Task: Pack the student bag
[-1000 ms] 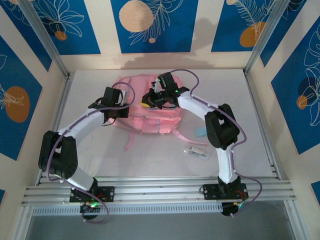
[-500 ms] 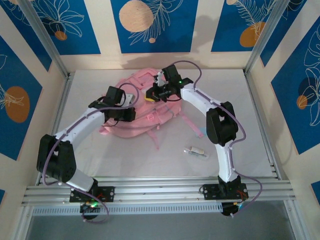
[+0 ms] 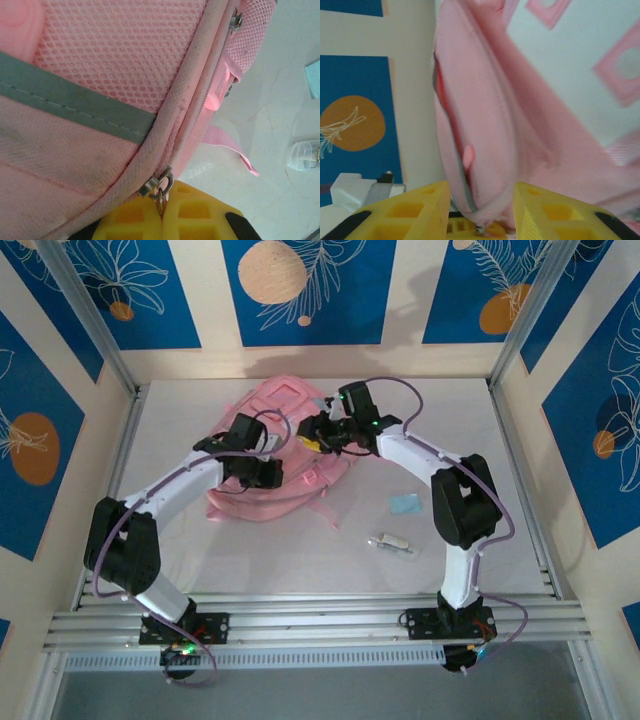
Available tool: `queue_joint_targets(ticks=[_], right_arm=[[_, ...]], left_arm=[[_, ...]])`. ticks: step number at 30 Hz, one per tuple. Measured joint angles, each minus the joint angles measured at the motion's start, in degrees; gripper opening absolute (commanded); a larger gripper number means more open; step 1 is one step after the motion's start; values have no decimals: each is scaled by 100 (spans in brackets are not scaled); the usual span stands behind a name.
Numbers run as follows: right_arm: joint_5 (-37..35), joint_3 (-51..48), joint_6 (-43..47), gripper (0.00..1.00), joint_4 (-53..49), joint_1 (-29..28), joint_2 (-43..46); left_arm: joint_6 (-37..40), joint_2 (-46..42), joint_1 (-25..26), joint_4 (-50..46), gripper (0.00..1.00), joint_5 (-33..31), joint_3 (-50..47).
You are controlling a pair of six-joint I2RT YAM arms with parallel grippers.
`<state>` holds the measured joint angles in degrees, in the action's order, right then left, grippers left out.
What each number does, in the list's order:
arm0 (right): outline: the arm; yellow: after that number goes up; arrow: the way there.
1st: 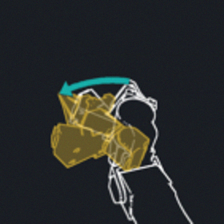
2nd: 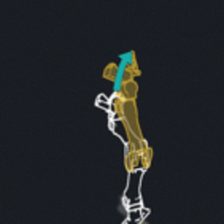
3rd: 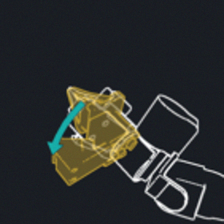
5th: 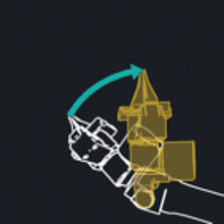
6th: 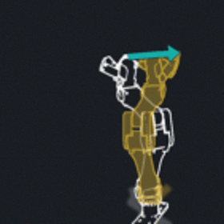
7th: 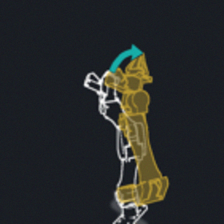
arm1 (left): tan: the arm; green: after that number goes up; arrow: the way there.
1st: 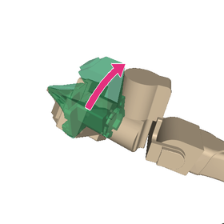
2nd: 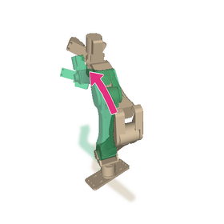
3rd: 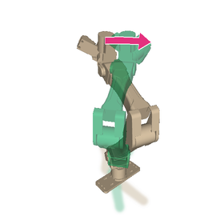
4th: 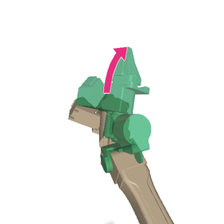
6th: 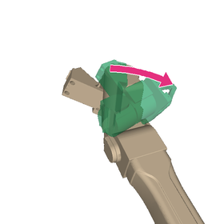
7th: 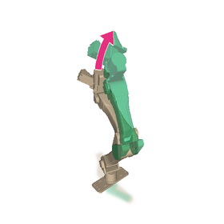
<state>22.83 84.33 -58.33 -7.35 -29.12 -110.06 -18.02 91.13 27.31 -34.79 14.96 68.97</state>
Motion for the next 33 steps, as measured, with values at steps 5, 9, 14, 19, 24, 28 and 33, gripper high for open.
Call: queue_joint_targets(ticks=[5, 9, 14, 19, 24, 28, 33], right_arm=[[105, -61, -396, 39, 352, -269, -153], [107, -269, -564, 41, 643, -262, -177], [11, -850, -511, 42, 754, -269, 98], [-105, -1130, -361, 43, 442, -264, 472], [-116, -1182, -374, 42, 479, -291, 398], [-81, -1060, -437, 26, 713, -345, 105], [31, -942, -490, 0, 778, -354, -66]], left_arm=[[-197, -4, 133, -42, 0, -42, -2], [-275, -4, 179, -20, 0, -116, -2], [-319, -2, 240, 4, 0, -173, -15], [-417, 0, 269, 129, 0, -155, -17], [-444, 0, 332, 210, 0, -149, -17], [-461, 2, 404, 238, 0, -155, -24], [-376, 4, 422, 181, 0, -374, -101]])
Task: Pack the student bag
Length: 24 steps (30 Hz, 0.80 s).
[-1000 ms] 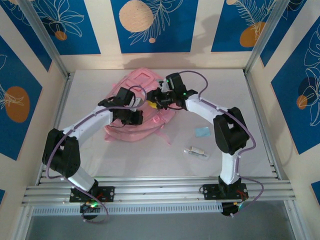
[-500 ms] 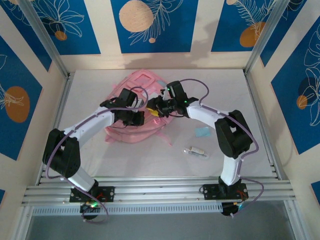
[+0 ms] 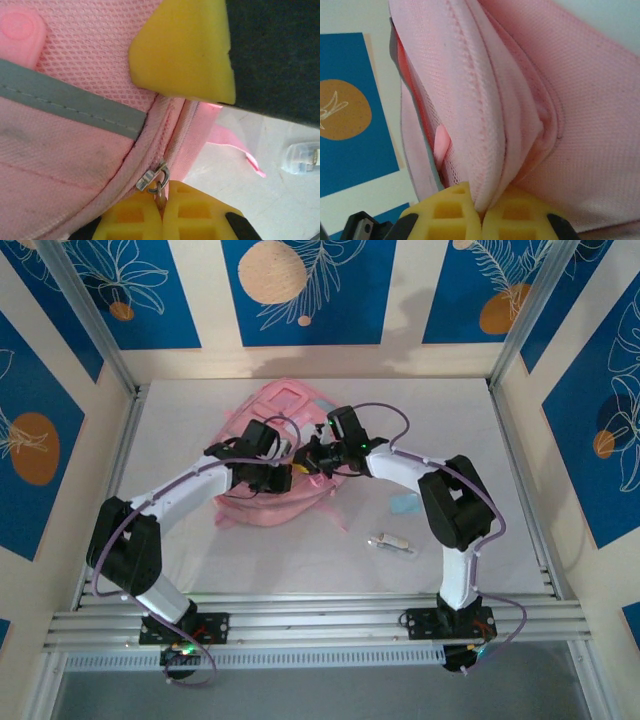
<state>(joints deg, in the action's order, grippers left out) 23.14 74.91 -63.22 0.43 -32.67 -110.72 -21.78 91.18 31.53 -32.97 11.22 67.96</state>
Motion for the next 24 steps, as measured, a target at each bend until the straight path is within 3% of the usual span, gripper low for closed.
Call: queue_joint_targets(ticks=[7, 15, 24], right_arm=[[138, -4, 772, 0, -175, 109, 2], [439, 20, 1764, 0, -678, 501, 2], [170, 944, 2573, 0, -1989, 728, -144]], left_arm=[[560, -59, -149, -317, 0, -186, -4], [1117, -321, -1049, -809, 0, -273, -20], [1438, -424, -966, -590, 0, 107, -166]])
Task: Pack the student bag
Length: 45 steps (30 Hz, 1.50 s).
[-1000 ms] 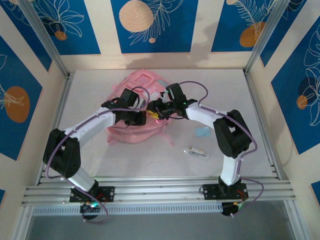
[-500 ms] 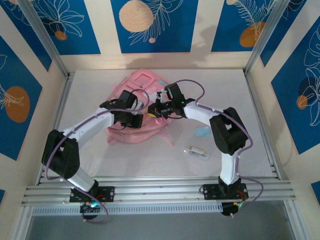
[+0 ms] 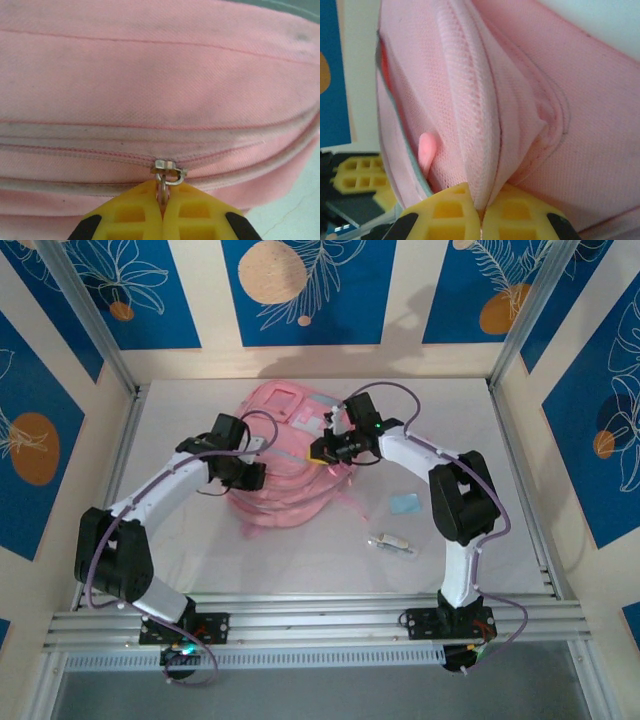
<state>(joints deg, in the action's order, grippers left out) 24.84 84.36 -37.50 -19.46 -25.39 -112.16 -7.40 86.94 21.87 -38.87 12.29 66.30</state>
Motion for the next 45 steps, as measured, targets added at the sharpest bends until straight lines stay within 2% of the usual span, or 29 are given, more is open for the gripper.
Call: queue_joint_targets(ticks=[3, 8, 12, 19, 25, 29, 38, 40, 41, 43, 44, 45], right_arm=[[-127, 251, -57, 0, -170, 175, -164], [-361, 643, -317, 27, -284, 428, -424], [-702, 756, -433, 32, 11, 627, -350], [-966, -605, -763, 44, 195, 656, 1047], [-1097, -1513, -1086, 47, 308, 114, 1978], [-1189, -1838, -1346, 47, 570, -162, 2011], [-1521, -2127, -1773, 50, 876, -291, 1932], [-1569, -2127, -1814, 48, 964, -323, 1845], [-1582, -2127, -1838, 41, 1034, -328, 1764], [-1582, -2124, -1882, 10, 1193, -313, 1582], [-1585, -2124, -1934, 0, 1224, -299, 1499], [-1541, -2124, -1963, 0, 1279, -273, 1429]], left_arm=[[-177, -138, 302, 356, 0, 144, -247], [-640, -149, 881, 955, 0, 188, -291], [-975, 7, 1200, 879, 0, 367, -127], [-1412, 525, 1318, 933, 0, 492, 319], [-1526, 629, 1329, 990, 0, 540, 472], [-1526, 629, 1357, 1047, 0, 544, 470], [-1523, 629, 1397, 1360, 0, 542, 295], [-1523, 629, 1405, 1414, 0, 542, 251], [-1523, 629, 1408, 1434, 0, 542, 240], [-1523, 629, 1416, 1447, 0, 527, 229], [-1521, 629, 1416, 1443, 0, 503, 219], [-1521, 629, 1416, 1440, 0, 474, 203]])
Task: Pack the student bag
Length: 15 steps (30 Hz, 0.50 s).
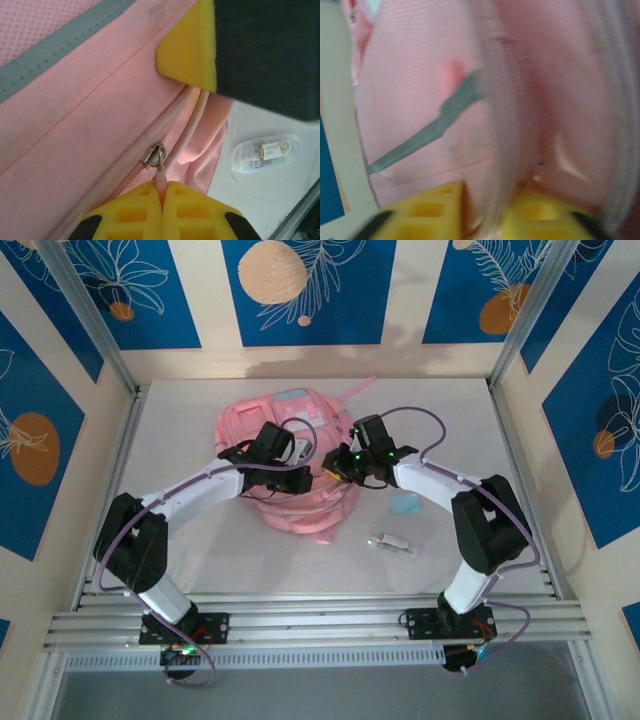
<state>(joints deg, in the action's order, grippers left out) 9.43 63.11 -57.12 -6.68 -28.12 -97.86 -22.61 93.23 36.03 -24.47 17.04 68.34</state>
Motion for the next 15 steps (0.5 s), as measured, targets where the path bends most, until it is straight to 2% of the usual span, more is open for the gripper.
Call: queue_joint_targets(ticks=[7, 15], right_arm=[[79, 15, 297, 0, 57, 146, 20], [520, 33, 1047, 0, -83, 684, 70]], left_arm=[[334, -59, 11, -459, 0, -376, -57], [846, -647, -129, -1239, 0, -955, -468]])
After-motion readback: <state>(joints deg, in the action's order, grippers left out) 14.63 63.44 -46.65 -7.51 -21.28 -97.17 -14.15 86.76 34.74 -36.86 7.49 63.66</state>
